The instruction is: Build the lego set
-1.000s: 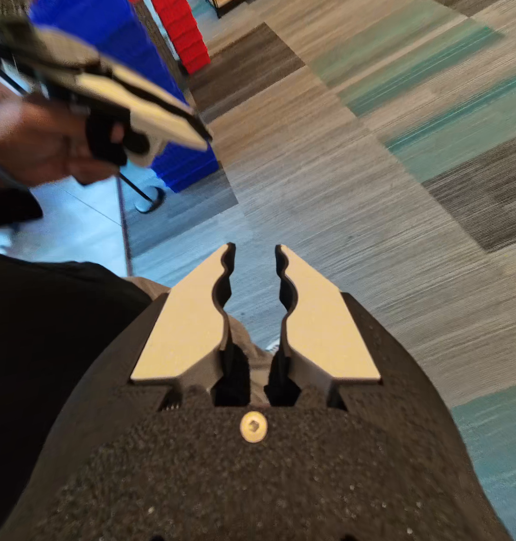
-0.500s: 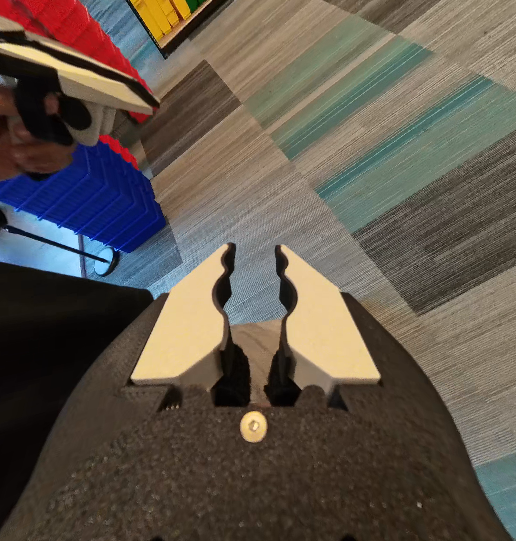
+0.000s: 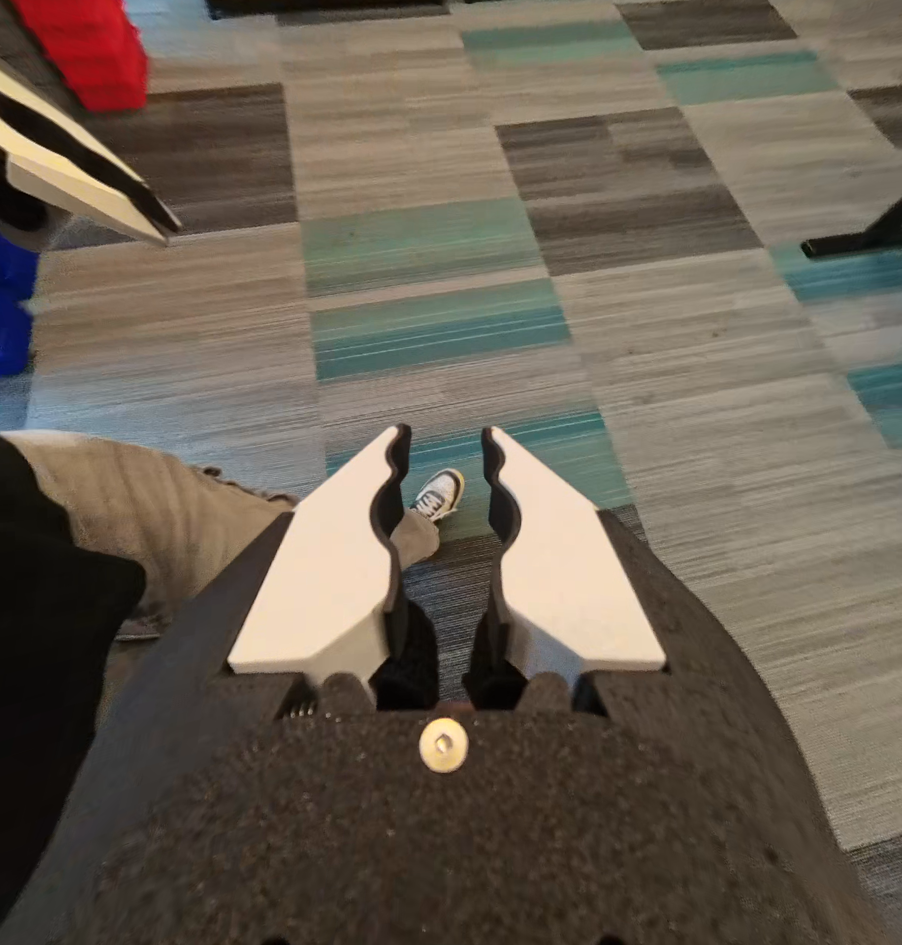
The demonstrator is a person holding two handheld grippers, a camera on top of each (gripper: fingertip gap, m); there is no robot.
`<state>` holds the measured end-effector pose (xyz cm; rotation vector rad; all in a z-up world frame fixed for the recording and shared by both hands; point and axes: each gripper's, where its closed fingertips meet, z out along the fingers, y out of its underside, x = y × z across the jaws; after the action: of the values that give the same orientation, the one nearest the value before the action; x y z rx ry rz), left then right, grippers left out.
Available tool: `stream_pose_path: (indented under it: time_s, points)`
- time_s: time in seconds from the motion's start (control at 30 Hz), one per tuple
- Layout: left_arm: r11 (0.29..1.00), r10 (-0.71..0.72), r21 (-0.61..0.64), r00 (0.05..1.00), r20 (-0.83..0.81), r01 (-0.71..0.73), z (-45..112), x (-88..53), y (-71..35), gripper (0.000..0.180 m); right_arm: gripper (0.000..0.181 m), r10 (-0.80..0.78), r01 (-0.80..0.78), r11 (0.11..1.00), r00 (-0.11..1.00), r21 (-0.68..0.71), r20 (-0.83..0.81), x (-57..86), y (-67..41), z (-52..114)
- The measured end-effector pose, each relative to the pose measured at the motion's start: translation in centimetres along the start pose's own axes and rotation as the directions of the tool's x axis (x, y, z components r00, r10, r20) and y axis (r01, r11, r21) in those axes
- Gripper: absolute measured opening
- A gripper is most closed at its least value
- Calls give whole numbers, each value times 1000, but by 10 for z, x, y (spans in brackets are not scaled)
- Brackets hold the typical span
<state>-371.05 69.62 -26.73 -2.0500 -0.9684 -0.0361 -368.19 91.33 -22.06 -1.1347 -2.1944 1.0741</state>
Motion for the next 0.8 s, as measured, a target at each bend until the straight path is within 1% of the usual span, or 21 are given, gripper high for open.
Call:
stream_pose_path:
  time_s: [0.03, 0.13, 0.17, 0.2, 0.27, 0.3, 0.4, 0.47, 0.53, 0.6, 0.63, 0.67, 0.73, 0.8]
  points:
    - [1000, 19, -25, 1000, 7, -19, 23, -23, -18, 17, 28, 40, -40, 999, 999, -1, -8, 29, -1, 20]
    - [996, 59, -71, 997, 43, -56, 84, -90, -93, 17, 28, 229, -229, 973, 973, -12, 19, 100, -5, 79]
    - [996, 56, -77, 998, 42, -53, 99, -108, -127, 18, 28, 274, -273, 961, 961, -37, 29, 121, -11, 95]
    - [997, 54, -58, 998, 35, -52, 114, -125, -166, 18, 28, 290, -289, 956, 956, -47, 37, 142, -21, 108]
    - [999, 51, -11, 999, 11, -51, 145, -154, -246, 18, 28, 280, -277, 959, 959, -52, 42, 189, -49, 132]
    - [998, 55, -10, 998, -8, -55, 162, -167, -283, 18, 28, 259, -256, 964, 965, -69, 37, 213, -60, 140]
    - [991, 131, 11, 991, -28, -131, 215, -206, -393, 19, 28, 213, -215, 971, 977, -106, -30, 300, -84, 169]
    - [981, 193, 27, 981, -34, -193, 254, -229, -460, 19, 28, 246, -250, 965, 968, -83, -57, 356, -97, 193]
    - [973, 232, 13, 972, -14, -232, 294, -256, -513, 20, 28, 308, -310, 950, 950, -31, -53, 412, -113, 225]
    - [963, 252, 77, 966, 60, -256, 333, -291, -573, 18, 28, 317, -317, 948, 947, 4, -58, 473, -126, 262]
    - [961, 249, 106, 966, 68, -255, 353, -306, -600, 17, 28, 301, -302, 953, 950, 5, -79, 508, -129, 281]
    - [964, 237, 109, 969, 64, -243, 376, -321, -623, 17, 28, 291, -293, 956, 951, -1, -104, 546, -132, 299]
    - [973, 212, 76, 976, 57, -216, 427, -352, -664, 18, 29, 300, -301, 954, 947, 5, -120, 621, -146, 333]
    - [977, 210, 25, 976, 57, -212, 476, -379, -704, 18, 29, 319, -315, 947, 941, 56, -109, 698, -171, 362]
